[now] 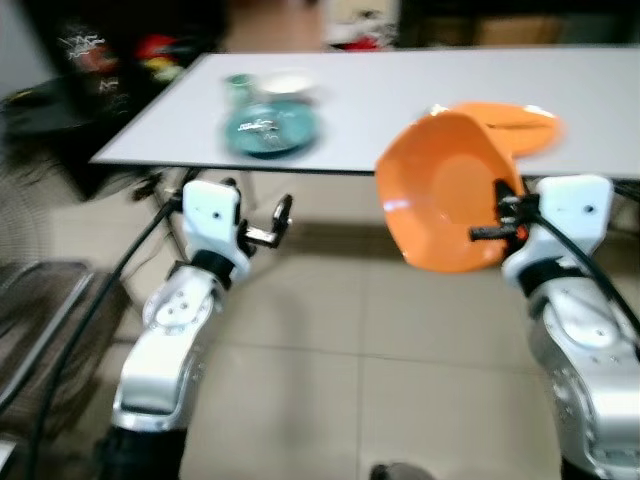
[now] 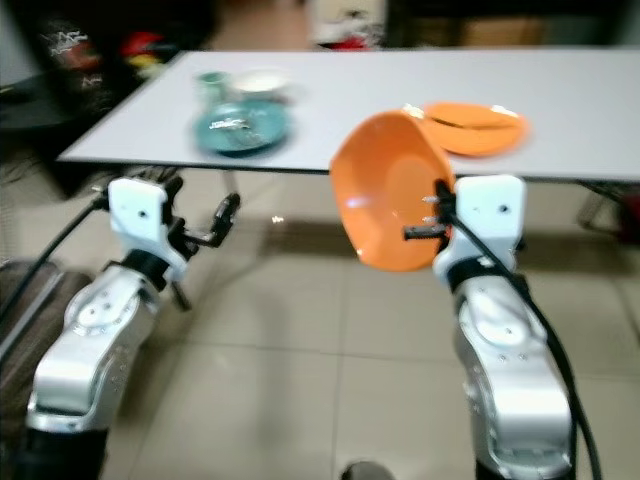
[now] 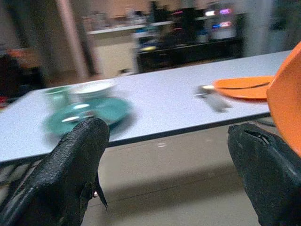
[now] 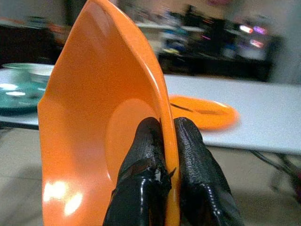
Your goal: Setting the table
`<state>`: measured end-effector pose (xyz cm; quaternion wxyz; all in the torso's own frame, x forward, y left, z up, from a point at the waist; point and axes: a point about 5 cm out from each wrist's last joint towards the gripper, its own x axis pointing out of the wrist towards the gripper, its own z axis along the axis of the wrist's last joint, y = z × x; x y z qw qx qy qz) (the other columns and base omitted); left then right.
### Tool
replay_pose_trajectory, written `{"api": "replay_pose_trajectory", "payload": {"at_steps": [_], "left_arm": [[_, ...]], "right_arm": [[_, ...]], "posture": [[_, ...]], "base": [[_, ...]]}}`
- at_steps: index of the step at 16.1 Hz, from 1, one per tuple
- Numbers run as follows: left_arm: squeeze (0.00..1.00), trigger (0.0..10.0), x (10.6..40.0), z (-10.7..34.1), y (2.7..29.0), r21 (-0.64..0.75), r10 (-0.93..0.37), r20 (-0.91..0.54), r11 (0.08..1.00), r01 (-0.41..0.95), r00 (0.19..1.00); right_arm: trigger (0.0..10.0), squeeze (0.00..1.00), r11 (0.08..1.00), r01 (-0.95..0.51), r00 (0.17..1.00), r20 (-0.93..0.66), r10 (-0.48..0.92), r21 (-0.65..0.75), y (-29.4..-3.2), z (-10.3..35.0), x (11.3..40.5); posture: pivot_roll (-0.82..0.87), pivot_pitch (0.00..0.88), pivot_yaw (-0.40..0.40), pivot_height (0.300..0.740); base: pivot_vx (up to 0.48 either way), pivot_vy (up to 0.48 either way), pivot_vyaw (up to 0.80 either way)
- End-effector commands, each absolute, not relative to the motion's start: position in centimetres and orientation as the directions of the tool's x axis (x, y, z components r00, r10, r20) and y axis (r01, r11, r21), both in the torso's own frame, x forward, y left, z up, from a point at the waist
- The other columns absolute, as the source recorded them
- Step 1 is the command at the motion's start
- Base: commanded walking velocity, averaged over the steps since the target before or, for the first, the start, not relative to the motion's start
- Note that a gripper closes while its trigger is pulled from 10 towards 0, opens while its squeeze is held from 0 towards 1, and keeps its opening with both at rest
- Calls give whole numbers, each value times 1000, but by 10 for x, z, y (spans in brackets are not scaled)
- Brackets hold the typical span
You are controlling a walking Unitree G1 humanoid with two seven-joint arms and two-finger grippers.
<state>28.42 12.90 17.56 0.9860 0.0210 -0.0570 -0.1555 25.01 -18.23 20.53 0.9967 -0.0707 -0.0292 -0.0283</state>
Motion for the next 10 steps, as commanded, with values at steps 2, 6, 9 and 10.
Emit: {"api": "replay_pose_trajectory", "payload": {"at_steps": [2, 6, 9, 10], "left_arm": [[0, 10000, 283, 179, 133, 68, -306, 119, 951, 300, 944], [0, 10000, 283, 179, 137, 74, -301, 115, 953, 294, 947], [0, 10000, 284, 181, 135, 77, -309, 122, 950, 301, 943], [0, 10000, 284, 181, 135, 80, -311, 123, 950, 302, 943]], "right_arm": [[10000, 0, 996, 11, 992, 126, 1, -91, -173, 219, 248], [10000, 0, 995, -6, 993, 119, 18, -97, -169, 217, 248], [10000, 0, 996, 9, 996, 92, -1, -83, -172, 214, 249], [10000, 0, 997, 11, 996, 93, -3, -81, -172, 214, 249]], "posture": [[-38, 0, 75, 740], [-34, 0, 71, 740], [-33, 0, 72, 740], [-29, 0, 69, 740]], "base": [[124, 0, 0], [265, 0, 0], [290, 0, -533], [292, 0, -800]]}}
